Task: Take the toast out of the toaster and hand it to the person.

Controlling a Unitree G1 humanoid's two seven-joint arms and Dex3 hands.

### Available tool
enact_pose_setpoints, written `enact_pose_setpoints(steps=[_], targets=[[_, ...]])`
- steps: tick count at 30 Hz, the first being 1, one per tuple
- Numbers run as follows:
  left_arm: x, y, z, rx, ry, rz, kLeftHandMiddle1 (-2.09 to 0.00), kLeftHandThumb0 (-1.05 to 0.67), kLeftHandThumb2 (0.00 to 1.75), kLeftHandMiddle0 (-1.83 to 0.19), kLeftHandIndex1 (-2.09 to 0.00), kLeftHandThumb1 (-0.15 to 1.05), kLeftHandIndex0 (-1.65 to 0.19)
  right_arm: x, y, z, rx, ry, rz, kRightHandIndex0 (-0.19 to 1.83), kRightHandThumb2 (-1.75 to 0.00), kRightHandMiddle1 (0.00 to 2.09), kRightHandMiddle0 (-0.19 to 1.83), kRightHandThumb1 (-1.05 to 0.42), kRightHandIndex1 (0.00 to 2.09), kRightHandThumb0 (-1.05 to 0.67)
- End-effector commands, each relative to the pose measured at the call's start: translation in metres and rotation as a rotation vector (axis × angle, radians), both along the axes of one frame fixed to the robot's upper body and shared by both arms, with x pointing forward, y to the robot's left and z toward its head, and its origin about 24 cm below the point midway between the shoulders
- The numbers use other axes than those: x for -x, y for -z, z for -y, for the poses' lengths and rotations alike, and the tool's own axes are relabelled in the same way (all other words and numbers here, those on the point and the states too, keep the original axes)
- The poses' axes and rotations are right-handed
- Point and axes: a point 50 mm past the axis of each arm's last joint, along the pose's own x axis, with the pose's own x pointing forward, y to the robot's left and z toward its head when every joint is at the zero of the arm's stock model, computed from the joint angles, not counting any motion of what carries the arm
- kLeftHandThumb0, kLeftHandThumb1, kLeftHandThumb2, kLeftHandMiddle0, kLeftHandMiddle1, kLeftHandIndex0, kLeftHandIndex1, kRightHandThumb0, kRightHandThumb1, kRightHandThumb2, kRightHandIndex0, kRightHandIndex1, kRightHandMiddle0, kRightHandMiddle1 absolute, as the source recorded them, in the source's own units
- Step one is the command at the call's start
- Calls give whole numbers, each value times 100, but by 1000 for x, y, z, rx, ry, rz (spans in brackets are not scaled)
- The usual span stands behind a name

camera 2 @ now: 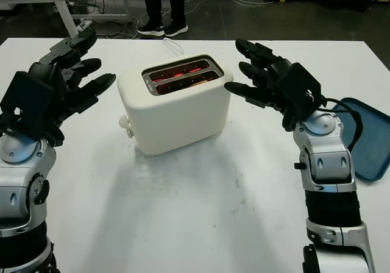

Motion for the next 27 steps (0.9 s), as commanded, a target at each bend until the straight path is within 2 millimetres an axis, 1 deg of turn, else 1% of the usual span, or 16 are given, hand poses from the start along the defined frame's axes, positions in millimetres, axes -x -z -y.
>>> enact_pose_setpoints(steps=[1, 16, 27], targets=[[1, -5, 2, -6, 7, 27, -77, -39, 19, 0, 0, 92, -34, -1, -6, -1, 1, -4, 26, 19, 0, 0, 23, -91, 7, -41], [0, -4, 2, -9, 8, 25, -78, -41, 18, 0, -1, 92, -34, -1, -6, -2, -14, -11, 21, 17, 0, 0, 21, -92, 6, -36], [0, -4, 2, -2, 10, 25, -78, -41, 18, 0, -1, 92, -34, -1, -5, -2, -16, -15, 18, 16, 0, 0, 20, -92, 5, -36]])
